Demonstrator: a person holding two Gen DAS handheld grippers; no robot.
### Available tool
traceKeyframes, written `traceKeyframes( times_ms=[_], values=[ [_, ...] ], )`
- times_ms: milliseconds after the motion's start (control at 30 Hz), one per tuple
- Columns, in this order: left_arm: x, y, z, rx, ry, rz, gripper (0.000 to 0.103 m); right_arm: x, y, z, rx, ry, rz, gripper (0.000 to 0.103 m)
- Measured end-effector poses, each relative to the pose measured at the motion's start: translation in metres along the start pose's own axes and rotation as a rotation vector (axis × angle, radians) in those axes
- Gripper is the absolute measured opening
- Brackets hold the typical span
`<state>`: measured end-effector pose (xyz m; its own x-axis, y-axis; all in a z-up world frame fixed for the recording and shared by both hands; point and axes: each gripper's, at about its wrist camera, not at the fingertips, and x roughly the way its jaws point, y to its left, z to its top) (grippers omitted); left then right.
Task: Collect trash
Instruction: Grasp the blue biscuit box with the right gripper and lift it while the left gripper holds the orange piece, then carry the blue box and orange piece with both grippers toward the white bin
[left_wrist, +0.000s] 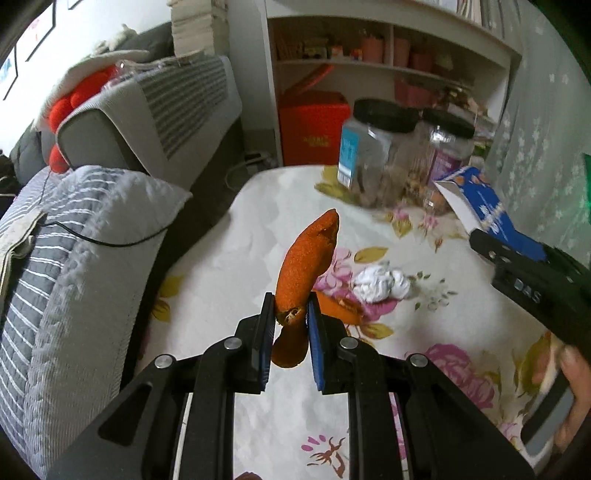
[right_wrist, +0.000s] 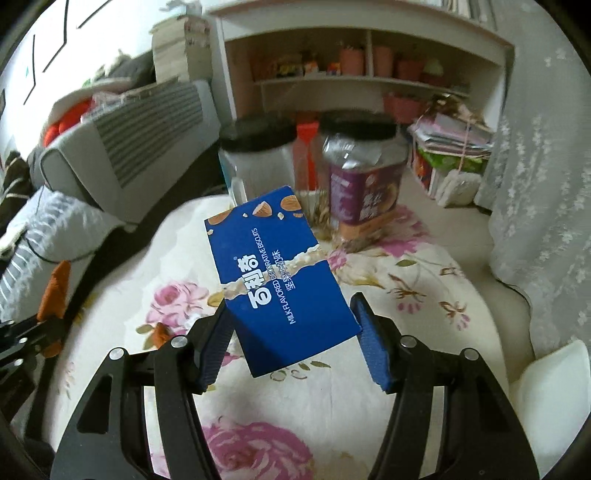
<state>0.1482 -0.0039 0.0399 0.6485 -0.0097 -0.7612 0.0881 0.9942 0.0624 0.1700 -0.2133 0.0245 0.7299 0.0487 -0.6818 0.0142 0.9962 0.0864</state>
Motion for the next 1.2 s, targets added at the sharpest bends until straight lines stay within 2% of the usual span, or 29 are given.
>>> traceKeyframes(
  times_ms=[400, 833, 1200],
  values=[
    [-0.040, -0.023, -0.003, 0.022, -0.111, 0.005, 0.017, -0.062, -0.007, -0.011, 0.008, -0.063, -0.022, 0.060],
    [-0.060, -0.065, -0.010, 0.079, -0.159, -0.022, 0.017, -0.094, -0.033, -0.025, 0.042, -0.088, -0.051, 0.060],
    [-0.071, -0.108, -0.010, 0.122, -0.175, -0.083, 0.017, -0.118, -0.073, -0.034, 0.094, -0.107, -0.099, 0.060]
  ],
)
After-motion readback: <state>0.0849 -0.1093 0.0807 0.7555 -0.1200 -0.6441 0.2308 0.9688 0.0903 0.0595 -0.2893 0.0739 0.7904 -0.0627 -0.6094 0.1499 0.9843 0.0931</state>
